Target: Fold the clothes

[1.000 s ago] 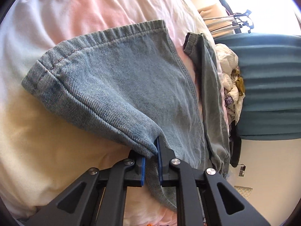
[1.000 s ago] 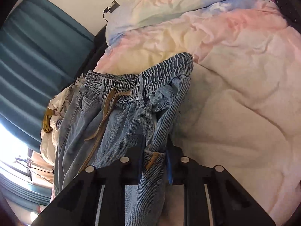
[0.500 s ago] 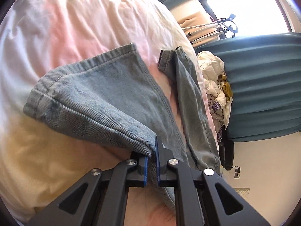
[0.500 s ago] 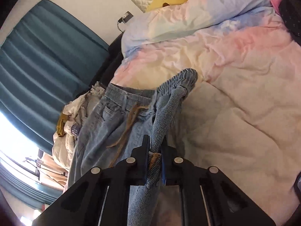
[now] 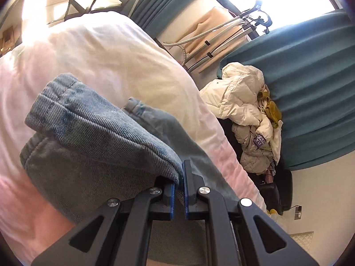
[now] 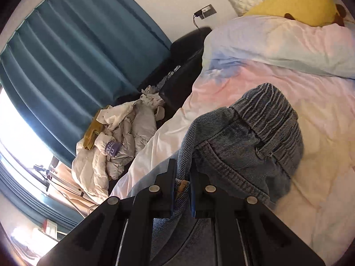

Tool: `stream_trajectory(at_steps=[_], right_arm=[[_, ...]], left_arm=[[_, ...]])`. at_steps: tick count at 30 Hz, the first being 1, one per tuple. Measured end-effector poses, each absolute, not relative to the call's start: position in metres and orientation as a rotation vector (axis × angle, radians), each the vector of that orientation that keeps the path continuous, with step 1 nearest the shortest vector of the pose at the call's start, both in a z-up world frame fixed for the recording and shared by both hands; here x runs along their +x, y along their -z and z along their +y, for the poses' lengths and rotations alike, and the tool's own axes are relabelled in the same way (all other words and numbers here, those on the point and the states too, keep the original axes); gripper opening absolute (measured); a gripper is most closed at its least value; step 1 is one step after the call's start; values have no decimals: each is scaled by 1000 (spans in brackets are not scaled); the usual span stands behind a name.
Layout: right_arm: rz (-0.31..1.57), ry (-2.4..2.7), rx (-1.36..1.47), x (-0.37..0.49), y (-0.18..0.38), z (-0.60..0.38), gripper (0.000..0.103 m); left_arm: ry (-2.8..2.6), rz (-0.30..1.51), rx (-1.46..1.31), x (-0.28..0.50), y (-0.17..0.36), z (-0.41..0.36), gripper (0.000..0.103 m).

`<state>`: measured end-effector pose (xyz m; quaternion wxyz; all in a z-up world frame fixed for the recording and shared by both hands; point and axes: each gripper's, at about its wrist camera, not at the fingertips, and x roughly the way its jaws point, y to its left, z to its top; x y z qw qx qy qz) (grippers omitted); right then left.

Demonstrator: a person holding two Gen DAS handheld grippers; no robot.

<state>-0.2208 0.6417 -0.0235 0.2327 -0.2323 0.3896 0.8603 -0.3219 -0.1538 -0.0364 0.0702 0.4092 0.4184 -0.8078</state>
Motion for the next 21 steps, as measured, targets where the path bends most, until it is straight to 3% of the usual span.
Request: stream_trajectory(at_steps=[10, 15, 16, 19, 20, 21], right_arm=[[923, -2386, -838, -366, 85, 665, 10], [876, -2436, -915, -377, 104, 672, 13], [891, -2456, -921, -374, 102, 673, 15], [946, -2512, -951, -353, 89, 680, 26], [949, -2519, -950, -342, 82, 682, 30], [946, -2522, -942, -329, 75, 683, 37]], left_arm=[[2453, 951, 1328, -467, 82, -115, 6], [2393, 965, 1361, -474, 103, -113, 10], [2402, 994, 1349, -470, 101, -116, 12], [2461, 1014, 1317, -445, 87, -120, 32], [2489, 1015, 1303, -434, 79, -120, 45], [2518, 1015, 1289, -423, 72, -121, 49]])
